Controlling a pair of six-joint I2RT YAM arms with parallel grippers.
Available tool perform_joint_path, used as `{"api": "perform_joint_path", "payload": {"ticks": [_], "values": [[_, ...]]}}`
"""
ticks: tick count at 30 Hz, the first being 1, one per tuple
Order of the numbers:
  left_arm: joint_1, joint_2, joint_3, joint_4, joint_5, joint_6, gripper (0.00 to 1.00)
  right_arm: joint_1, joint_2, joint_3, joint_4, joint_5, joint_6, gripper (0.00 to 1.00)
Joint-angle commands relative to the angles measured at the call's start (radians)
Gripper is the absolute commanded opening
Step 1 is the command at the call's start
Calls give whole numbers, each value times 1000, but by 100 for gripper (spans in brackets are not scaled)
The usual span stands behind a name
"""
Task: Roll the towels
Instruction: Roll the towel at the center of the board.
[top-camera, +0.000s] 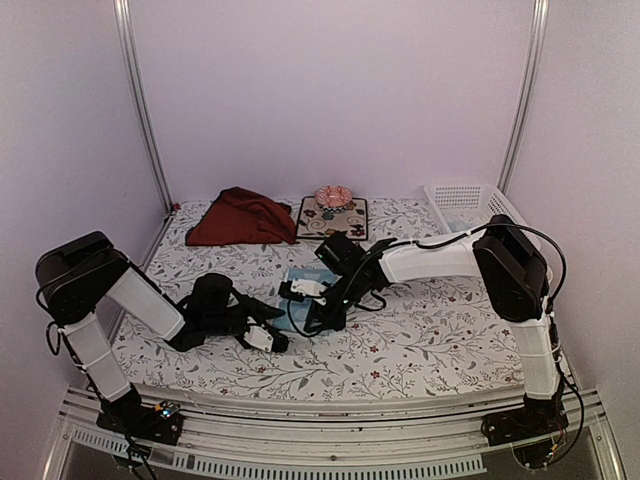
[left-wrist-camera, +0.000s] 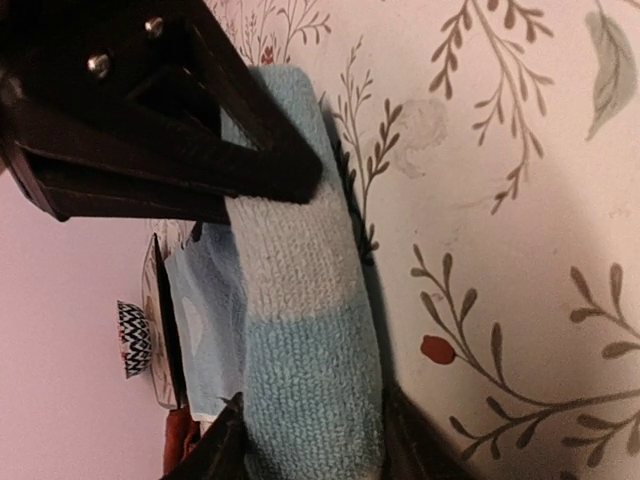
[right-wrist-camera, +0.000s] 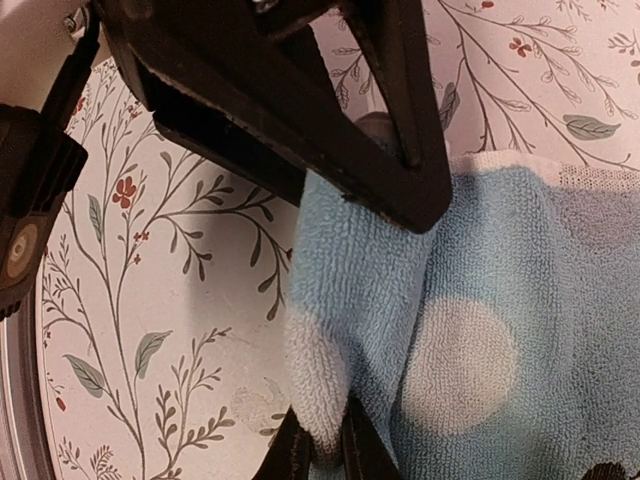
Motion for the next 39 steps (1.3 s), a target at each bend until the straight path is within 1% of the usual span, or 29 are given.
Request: {"api": "perform_joint_path", "payload": {"ticks": [1,2,3,4,5,8,10,13,15,17,20,24,29,31,35,39], "values": [[-14,10,20,-51,-27,-12,32,-7,27,26,-31,-38,11,11],[-17,7,29,-80,-29,-11,24,-8,27,27,-32,-35,11,11],[-19,4,39,-113,-32,-10,19,-9,27,26,-34,-31,12,11],[-20,0,53,-148,-30,-12,17,-8,28,25,-33,-27,11,11],[-20,-4,69,-200,-24,-17,12,-11,27,25,-34,-23,12,12],[-19,-14,149,-411,9,-45,4,-10,22,20,-32,-7,17,13],[-17,-12,208,-546,29,-62,3,-10,17,13,-26,1,21,15],[-10,-2,276,-698,55,-81,3,-12,1,-1,-14,7,27,18],[-2,4,308,-772,77,-93,2,-12,-12,-10,-6,13,36,23],[1,13,338,-843,90,-95,0,-12,-22,-16,-2,14,39,25],[3,23,377,-946,103,-115,0,-12,-32,-20,2,31,45,29],[13,45,463,-1097,164,-160,0,-14,-82,-76,55,97,65,41],[38,55,514,-1165,221,-205,0,-21,-197,-202,145,172,75,54],[46,67,531,-1179,230,-223,0,-24,-238,-239,171,207,80,58],[64,107,568,-1216,249,-245,0,-27,-318,-321,232,281,63,61],[89,151,620,-1271,284,-278,0,-16,-390,-440,362,346,-9,64]]}}
